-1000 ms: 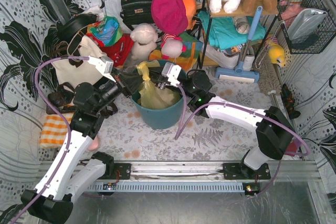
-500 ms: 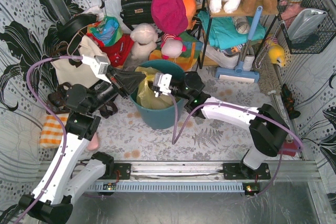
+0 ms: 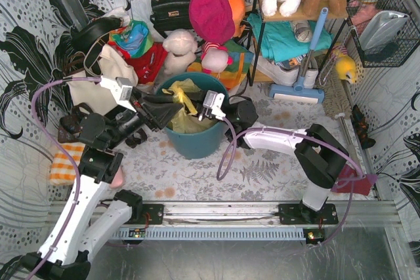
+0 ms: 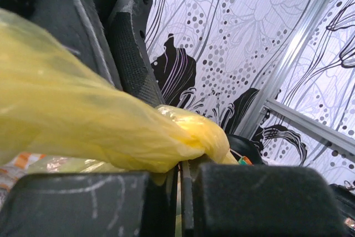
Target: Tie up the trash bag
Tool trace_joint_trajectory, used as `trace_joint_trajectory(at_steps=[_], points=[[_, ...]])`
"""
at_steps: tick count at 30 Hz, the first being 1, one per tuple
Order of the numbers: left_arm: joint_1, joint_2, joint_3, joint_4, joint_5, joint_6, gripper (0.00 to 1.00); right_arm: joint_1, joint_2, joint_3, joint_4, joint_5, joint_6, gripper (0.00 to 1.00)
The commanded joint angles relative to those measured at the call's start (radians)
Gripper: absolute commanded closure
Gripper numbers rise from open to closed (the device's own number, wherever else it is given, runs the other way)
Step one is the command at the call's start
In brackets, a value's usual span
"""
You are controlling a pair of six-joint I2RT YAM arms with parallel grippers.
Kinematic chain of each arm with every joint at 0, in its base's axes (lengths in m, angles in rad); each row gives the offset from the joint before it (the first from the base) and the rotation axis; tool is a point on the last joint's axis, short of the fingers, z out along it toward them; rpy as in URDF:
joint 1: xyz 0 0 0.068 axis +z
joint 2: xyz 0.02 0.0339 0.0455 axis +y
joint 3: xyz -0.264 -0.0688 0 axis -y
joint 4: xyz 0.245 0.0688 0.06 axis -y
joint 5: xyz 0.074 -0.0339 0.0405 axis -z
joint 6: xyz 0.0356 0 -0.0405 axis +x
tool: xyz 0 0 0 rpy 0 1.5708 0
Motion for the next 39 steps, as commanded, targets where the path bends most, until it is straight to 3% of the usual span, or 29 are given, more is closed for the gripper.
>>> trace_joint_trajectory(at_steps=[1,6,12,17,25,39], points=[[-0.002,-0.047,0.006,-0.046,-0.053,0.01,0.5,0.002,0.025,-0.014,0.156,0.015,0.088,1.0],[-0.002,-0.106,0.043,-0.085,-0.18,0.008,0.4,0.003,0.033,-0.01,0.175,0.005,0.102,1.0],[-0.003,-0.151,0.094,-0.145,-0.475,-0.062,0.39,0.002,0.036,-0.009,0.176,-0.014,0.11,1.0],[-0.002,-0.123,0.127,-0.255,-0.618,-0.141,0.41,0.002,0.037,-0.008,0.164,-0.035,0.113,1.0],[-0.002,-0.061,0.077,-0.235,-0.501,-0.262,0.49,0.003,0.042,0.001,0.147,-0.041,0.104,1.0],[-0.002,-0.011,0.041,-0.15,-0.363,-0.324,0.49,0.003,0.047,0.009,0.142,-0.048,0.105,1.0]])
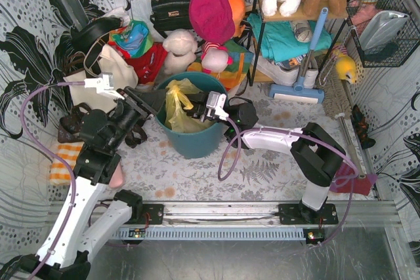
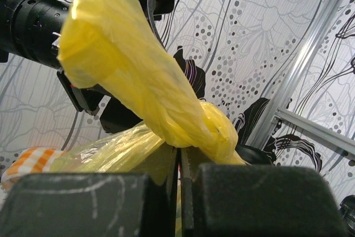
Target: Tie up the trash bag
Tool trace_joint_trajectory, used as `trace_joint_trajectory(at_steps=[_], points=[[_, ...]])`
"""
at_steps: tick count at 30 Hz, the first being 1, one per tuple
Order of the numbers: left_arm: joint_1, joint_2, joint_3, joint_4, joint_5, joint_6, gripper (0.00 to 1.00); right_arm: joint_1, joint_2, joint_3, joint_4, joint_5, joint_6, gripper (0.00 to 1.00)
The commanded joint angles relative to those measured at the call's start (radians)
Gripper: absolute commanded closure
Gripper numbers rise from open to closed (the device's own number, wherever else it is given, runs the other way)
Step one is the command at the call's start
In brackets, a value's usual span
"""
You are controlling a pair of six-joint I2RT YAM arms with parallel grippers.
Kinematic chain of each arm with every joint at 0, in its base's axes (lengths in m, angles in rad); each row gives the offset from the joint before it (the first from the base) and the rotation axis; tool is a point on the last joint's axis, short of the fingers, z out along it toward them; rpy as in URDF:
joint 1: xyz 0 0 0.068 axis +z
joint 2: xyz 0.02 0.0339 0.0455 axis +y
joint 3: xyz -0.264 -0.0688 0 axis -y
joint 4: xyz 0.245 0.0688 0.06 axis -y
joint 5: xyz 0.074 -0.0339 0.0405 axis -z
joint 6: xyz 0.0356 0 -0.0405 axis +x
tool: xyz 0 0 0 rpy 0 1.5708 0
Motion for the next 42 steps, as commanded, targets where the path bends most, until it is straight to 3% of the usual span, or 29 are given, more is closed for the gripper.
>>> trace_joint_trajectory(at_steps=[1,10,15,18,31,37,42], points=[[-0.002,0.007,-0.012,0.095,0.067,-0.028,0.49,0.003,0.01,0.015,0.027,-0.024,0.02,1.0],[-0.002,0.024,-0.017,0.106,0.09,-0.031,0.69,0.002,0.006,0.009,0.035,-0.022,0.021,1.0],[-0.002,0.033,-0.008,0.107,0.088,-0.013,0.92,0.002,0.003,0.002,0.04,-0.023,0.019,1.0],[-0.002,0.049,0.002,0.102,0.078,0.007,1.0,0.003,0.0,-0.003,0.04,-0.019,0.016,1.0],[-0.002,0.002,0.083,0.021,-0.039,0.107,1.0,0.003,-0.034,-0.032,0.019,0.017,0.007,0.97],[-0.002,-0.011,0.107,-0.032,-0.075,0.13,1.0,0.003,-0.033,-0.027,0.019,0.016,0.01,1.0],[-0.002,-0.022,0.119,-0.051,-0.11,0.142,1.0,0.002,-0.038,-0.032,0.026,0.019,0.01,0.86]])
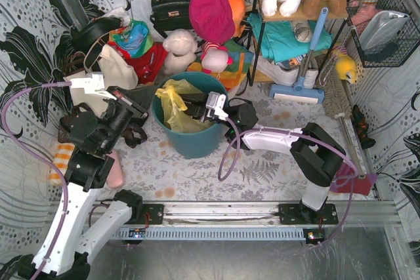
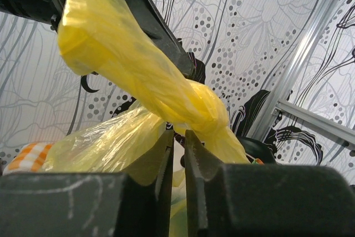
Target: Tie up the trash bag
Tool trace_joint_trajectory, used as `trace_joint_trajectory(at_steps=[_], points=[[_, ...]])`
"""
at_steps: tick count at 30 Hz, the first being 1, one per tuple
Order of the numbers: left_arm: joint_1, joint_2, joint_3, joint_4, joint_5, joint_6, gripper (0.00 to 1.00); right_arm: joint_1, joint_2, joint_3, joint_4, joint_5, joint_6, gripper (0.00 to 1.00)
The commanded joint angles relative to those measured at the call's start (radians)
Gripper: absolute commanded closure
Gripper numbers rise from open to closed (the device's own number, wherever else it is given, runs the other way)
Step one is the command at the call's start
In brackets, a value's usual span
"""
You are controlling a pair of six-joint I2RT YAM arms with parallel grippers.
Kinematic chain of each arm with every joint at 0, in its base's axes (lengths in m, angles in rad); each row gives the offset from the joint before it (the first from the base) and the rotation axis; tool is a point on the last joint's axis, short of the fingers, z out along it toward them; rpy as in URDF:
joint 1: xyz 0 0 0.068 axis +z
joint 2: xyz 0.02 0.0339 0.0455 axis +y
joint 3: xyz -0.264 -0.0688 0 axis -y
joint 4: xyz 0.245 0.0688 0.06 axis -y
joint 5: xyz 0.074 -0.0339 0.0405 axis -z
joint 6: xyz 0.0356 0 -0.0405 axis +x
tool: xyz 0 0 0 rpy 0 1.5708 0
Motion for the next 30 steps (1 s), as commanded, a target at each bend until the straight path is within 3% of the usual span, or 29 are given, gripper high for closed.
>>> trace_joint_trajectory(at_steps=[1,8,17,30], points=[[-0.002,-0.015,0.038,0.002,-0.055,0.038,1.0,0.004,-0.041,-0.017,0.032,0.009,0.008,0.84],[-0.001,0.006,0.071,0.024,-0.04,0.058,1.0,0.003,-0.106,-0.07,-0.027,0.035,-0.029,0.74],[-0.002,0.037,0.1,0.063,0.006,0.063,1.0,0.005,-0.284,-0.142,-0.229,0.055,-0.118,0.64],[-0.002,0.068,0.134,0.114,0.118,0.06,1.0,0.004,-0.374,-0.069,-0.445,-0.097,-0.046,0.4]])
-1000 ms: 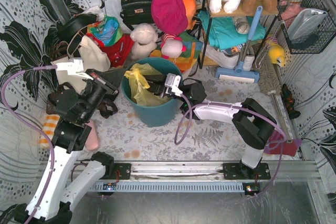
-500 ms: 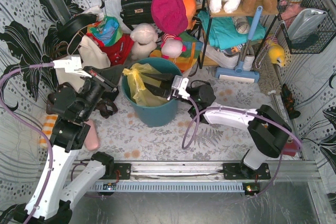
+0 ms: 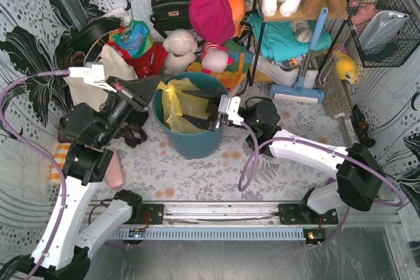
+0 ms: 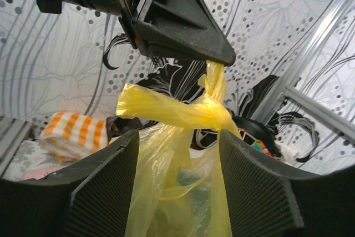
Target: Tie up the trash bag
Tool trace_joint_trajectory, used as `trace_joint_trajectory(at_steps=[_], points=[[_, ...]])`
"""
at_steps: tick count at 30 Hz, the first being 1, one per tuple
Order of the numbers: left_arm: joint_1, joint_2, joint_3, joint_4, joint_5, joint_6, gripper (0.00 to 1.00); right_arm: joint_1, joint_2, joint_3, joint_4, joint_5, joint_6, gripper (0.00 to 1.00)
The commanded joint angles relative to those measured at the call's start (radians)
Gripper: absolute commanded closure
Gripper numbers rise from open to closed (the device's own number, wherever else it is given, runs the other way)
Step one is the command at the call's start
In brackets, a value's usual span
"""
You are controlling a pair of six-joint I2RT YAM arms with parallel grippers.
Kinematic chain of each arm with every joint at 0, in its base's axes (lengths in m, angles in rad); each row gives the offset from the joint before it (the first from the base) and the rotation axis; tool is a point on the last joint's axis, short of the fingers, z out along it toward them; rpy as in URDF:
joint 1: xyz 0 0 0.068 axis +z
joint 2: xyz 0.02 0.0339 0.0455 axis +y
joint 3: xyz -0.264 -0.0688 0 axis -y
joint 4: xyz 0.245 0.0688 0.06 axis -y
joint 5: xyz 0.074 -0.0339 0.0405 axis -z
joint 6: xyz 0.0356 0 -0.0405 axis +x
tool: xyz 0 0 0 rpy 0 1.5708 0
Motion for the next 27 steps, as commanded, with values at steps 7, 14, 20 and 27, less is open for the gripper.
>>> trace_joint_trajectory(at_steps=[7,14,20,27], points=[[-0.002,0.014,0.034,0.117,0.124,0.004,1.0,0.008,-0.021,0.129,-0.103,0.026,0.236,0.22],[-0.002,0.027,0.039,0.126,0.156,0.008,1.0,0.009,-0.039,0.225,-0.188,-0.03,0.371,0.2],[-0.002,0.026,0.043,0.127,0.161,0.013,1.0,0.014,-0.074,0.271,-0.254,-0.036,0.406,0.2],[-0.001,0.026,0.034,0.161,0.186,0.008,1.0,0.014,-0.09,0.289,-0.412,0.204,0.337,0.34]])
